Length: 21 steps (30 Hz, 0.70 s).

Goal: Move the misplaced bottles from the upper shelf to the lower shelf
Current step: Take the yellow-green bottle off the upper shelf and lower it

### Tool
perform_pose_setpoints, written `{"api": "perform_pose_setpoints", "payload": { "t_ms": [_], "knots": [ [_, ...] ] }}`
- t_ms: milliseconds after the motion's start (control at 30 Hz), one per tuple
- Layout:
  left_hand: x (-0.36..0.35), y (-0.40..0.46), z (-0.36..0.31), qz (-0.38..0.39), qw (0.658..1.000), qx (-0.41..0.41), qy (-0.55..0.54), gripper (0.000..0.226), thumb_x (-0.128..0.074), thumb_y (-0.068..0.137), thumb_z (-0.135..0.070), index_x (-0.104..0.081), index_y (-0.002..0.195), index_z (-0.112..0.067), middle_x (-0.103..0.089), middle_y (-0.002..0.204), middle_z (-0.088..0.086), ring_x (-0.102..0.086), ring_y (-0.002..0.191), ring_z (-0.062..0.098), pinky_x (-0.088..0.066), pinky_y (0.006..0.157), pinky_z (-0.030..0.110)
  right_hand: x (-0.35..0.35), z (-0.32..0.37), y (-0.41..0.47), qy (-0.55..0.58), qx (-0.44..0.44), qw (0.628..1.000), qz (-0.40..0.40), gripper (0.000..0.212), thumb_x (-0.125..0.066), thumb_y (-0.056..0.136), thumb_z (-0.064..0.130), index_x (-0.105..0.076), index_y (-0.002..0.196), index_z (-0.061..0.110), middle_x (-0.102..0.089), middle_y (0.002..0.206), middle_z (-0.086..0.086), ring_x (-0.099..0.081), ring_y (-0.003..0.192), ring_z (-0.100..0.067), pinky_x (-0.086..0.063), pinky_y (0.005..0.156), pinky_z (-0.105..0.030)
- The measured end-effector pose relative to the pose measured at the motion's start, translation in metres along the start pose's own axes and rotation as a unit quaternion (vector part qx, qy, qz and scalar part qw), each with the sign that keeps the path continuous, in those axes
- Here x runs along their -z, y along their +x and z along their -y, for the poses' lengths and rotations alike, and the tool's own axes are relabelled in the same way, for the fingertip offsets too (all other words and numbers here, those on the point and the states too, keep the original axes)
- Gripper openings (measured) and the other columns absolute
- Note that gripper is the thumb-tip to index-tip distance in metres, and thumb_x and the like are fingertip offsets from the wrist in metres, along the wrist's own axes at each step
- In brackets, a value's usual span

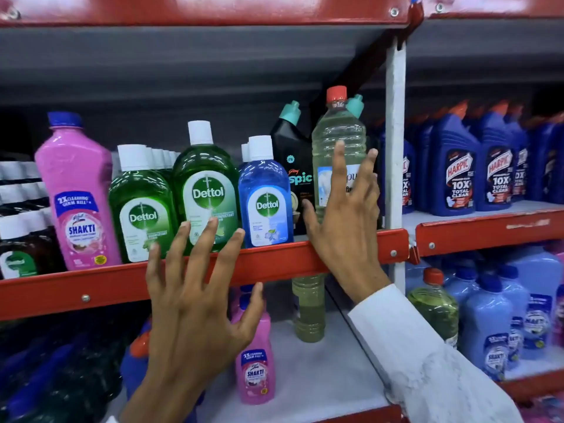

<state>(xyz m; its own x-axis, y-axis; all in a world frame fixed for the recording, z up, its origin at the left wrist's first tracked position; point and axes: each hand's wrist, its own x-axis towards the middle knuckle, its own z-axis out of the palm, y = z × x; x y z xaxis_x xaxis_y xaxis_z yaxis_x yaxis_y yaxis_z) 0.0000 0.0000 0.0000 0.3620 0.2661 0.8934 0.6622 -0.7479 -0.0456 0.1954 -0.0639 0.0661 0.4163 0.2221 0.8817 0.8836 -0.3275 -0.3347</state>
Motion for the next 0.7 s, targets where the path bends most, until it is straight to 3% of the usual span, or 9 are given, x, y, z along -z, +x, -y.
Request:
{"api": "perform_pose_setpoints", "payload": {
  "t_ms": [100, 233, 333, 467, 533, 600, 700],
  "knots": [
    [-0.007, -0.001, 0.003, 0.008, 1.000, 0.008, -0.011, 0.068, -0.054, 0.082, -0.056, -0.057, 0.140, -0.021, -0.054, 0.150, 0.011, -0.041, 0.145, 0.041, -0.027, 0.119, 0.069, -0.002, -0.001, 0.014, 0.042, -0.034, 0.998, -0.021, 0.111, -0.073, 0.086, 0.033, 0.011, 0.157, 0.028, -0.006, 0.163, -0.030, -0.039, 0.135, -0.049, -0.049, 0.098, -0.061],
    [-0.020, -0.007, 0.010, 0.026, 1.000, 0.012, -0.010, 0.067, -0.052, 0.081, -0.056, -0.057, 0.140, -0.023, -0.056, 0.148, 0.012, -0.041, 0.145, 0.043, -0.024, 0.120, 0.070, -0.008, -0.004, 0.025, 0.140, -0.046, 0.987, -0.063, 0.119, -0.080, 0.079, 0.019, 0.009, 0.157, 0.026, -0.033, 0.148, -0.022, -0.046, 0.125, -0.038, -0.050, 0.097, -0.058],
    [-0.025, -0.010, 0.014, 0.025, 1.000, 0.005, -0.004, 0.069, -0.051, 0.082, -0.056, -0.053, 0.143, -0.024, -0.055, 0.149, 0.012, -0.039, 0.145, 0.043, -0.020, 0.123, 0.069, -0.008, -0.005, 0.024, 0.196, -0.045, 0.975, -0.089, 0.117, -0.079, 0.077, 0.015, 0.006, 0.158, 0.021, -0.034, 0.146, -0.017, -0.042, 0.130, -0.032, -0.047, 0.104, -0.056],
    [-0.028, -0.011, 0.015, 0.012, 1.000, 0.003, -0.004, 0.069, -0.052, 0.082, -0.055, -0.053, 0.144, -0.023, -0.055, 0.148, 0.013, -0.040, 0.144, 0.044, -0.019, 0.123, 0.069, 0.002, -0.002, 0.013, 0.256, -0.040, 0.953, -0.155, 0.107, -0.075, 0.084, 0.024, 0.001, 0.158, 0.015, -0.023, 0.153, -0.016, -0.035, 0.140, -0.029, -0.043, 0.112, -0.051],
    [-0.029, -0.011, 0.015, 0.000, 1.000, 0.001, -0.003, 0.069, -0.052, 0.083, -0.055, -0.053, 0.144, -0.023, -0.055, 0.148, 0.014, -0.040, 0.144, 0.044, -0.018, 0.123, 0.069, 0.013, 0.000, 0.009, 0.294, -0.032, 0.937, -0.187, 0.106, -0.077, 0.085, 0.025, -0.001, 0.157, 0.009, -0.019, 0.156, -0.016, -0.028, 0.146, -0.026, -0.034, 0.121, -0.034],
    [-0.029, -0.012, 0.015, -0.003, 1.000, -0.001, -0.001, 0.069, -0.054, 0.083, -0.055, -0.052, 0.145, -0.024, -0.056, 0.146, 0.013, -0.039, 0.144, 0.044, -0.018, 0.123, 0.069, 0.025, 0.000, 0.002, 0.312, -0.029, 0.927, -0.207, 0.107, -0.081, 0.082, 0.025, -0.006, 0.155, 0.002, -0.018, 0.155, -0.009, -0.024, 0.145, -0.017, -0.022, 0.117, -0.008],
    [-0.030, -0.012, 0.014, -0.007, 1.000, -0.002, -0.004, 0.069, -0.057, 0.083, -0.053, -0.051, 0.145, -0.024, -0.056, 0.143, 0.012, -0.039, 0.143, 0.043, -0.017, 0.123, 0.068, 0.043, 0.000, -0.012, 0.318, -0.025, 0.924, -0.211, 0.105, -0.087, 0.076, 0.028, -0.015, 0.149, 0.004, -0.022, 0.144, 0.003, -0.029, 0.130, 0.011, -0.016, 0.106, 0.003]
  ]
}}
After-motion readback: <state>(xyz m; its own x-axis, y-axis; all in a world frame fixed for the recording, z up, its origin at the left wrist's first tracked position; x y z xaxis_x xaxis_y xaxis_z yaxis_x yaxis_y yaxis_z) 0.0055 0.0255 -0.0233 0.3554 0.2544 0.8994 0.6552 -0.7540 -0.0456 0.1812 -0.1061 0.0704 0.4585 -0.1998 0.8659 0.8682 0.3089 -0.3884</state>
